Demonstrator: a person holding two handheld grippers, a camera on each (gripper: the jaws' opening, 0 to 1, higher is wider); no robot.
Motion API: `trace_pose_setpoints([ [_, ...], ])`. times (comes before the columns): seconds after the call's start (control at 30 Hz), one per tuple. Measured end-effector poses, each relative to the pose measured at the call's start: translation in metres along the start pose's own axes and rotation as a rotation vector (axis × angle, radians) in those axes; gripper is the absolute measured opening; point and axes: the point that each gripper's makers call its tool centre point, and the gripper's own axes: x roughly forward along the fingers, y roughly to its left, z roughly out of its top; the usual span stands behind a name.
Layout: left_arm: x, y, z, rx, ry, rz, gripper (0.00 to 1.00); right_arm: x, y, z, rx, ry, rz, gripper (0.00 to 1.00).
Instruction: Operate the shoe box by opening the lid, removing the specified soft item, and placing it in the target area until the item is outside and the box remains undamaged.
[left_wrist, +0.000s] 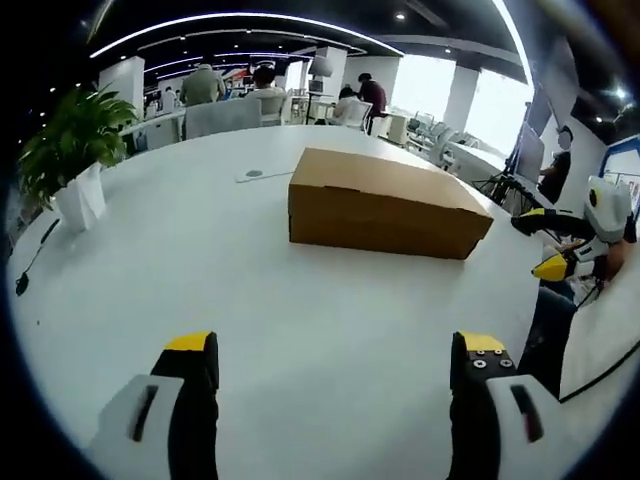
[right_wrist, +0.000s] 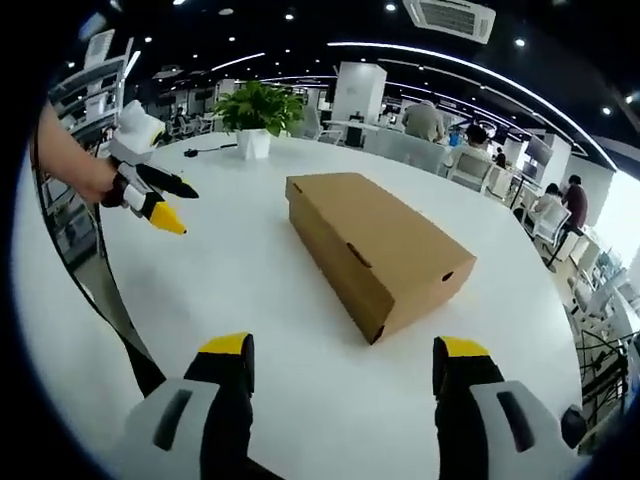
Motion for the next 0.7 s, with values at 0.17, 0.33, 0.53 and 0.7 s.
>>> trace_pose_setpoints([
  [0.17, 0.004, 0.001, 0.006, 0.034, -0.007, -0.007, 0.99, 0.000, -0.001, 0.006, 0.040, -0.018, -0.002, 0.81],
  [0.33, 0.007, 0.009, 0.015, 0.059, -0.019, -0.010, 0.99, 0.001, -0.008, 0.016, 0.143, -0.056, -0.011, 0.92],
  [0.53, 0.007, 0.009, 0.033, 0.123, -0.039, -0.035, 0.99, 0.004, -0.013, 0.021, 0.181, -0.078, -0.017, 0.96],
  [0.7, 0.009, 0.005, 0.040, 0.380, 0.035, -0.108, 0.99, 0.000, -0.011, 0.034, 0.161, -0.111, -0.028, 0.98],
])
